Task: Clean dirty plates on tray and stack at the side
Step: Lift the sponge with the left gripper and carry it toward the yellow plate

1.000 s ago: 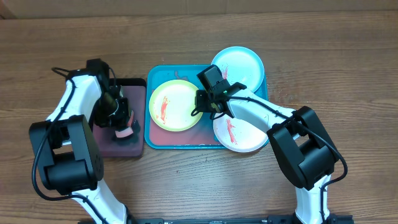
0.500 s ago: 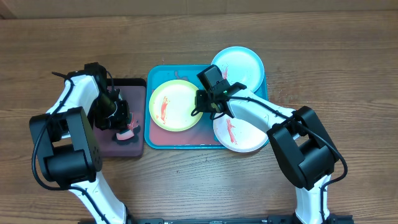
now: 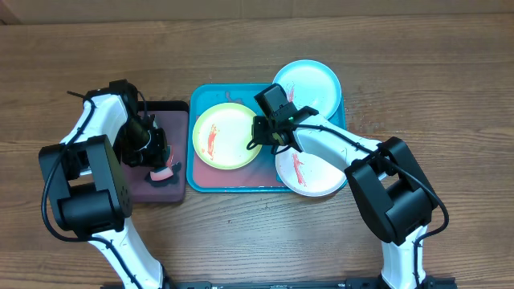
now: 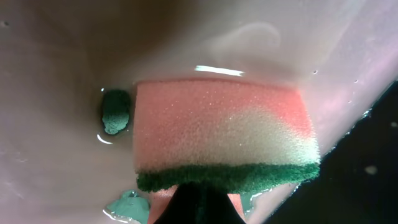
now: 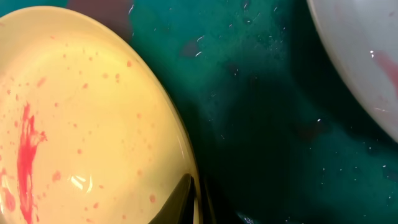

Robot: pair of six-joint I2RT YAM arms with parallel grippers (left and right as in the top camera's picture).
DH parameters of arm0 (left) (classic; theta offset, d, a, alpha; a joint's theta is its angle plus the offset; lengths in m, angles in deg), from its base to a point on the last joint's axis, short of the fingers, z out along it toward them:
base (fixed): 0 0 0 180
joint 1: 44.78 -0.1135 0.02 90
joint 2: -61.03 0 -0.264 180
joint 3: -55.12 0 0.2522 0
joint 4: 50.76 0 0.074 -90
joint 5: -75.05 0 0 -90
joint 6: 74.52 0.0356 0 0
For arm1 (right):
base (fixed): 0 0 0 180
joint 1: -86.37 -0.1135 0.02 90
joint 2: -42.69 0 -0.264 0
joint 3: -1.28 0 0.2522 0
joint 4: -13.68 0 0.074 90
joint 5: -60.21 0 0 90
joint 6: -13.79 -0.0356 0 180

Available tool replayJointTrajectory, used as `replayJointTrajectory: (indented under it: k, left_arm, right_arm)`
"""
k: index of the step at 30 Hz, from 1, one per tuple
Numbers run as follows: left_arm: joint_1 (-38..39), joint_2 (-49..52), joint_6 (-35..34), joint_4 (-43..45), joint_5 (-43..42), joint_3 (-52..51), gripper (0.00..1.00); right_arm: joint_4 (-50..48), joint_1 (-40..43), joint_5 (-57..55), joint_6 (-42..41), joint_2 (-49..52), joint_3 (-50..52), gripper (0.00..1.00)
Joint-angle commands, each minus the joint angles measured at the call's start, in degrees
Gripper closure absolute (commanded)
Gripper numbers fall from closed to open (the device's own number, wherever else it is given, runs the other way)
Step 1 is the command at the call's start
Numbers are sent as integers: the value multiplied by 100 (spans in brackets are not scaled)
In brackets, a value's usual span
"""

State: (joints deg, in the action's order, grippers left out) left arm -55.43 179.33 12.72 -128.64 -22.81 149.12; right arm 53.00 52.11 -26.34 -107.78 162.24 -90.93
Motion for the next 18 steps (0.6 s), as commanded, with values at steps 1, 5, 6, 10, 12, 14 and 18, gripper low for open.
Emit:
replayJointTrajectory:
  k: [1, 5, 6, 10, 12, 14, 18]
  left_arm:
    - [17, 114, 90, -131, 81, 229, 96]
    - [20, -378, 105, -358, 83, 723, 96]
    - [20, -492, 111, -407, 81, 826, 96]
    - [22, -1005, 155, -509, 81, 1137, 96]
    - [24, -1349, 162, -494, 81, 1213, 96]
    - [35, -1679, 223, -461, 79, 1257, 96]
    - [146, -2334, 260, -354, 74, 1261, 96]
  right_arm:
    - [66, -28, -83, -17, 103, -70, 93]
    - [66, -28, -81, -17, 103, -70, 93]
    - [66, -28, -79, -17, 101, -70, 94]
    - [63, -28, -44, -17, 96, -81, 96]
    - [55, -28, 33, -17, 74, -81, 96]
    - [46, -17, 76, -17, 50, -81, 96]
    - [37, -7, 116, -17, -22, -81, 96]
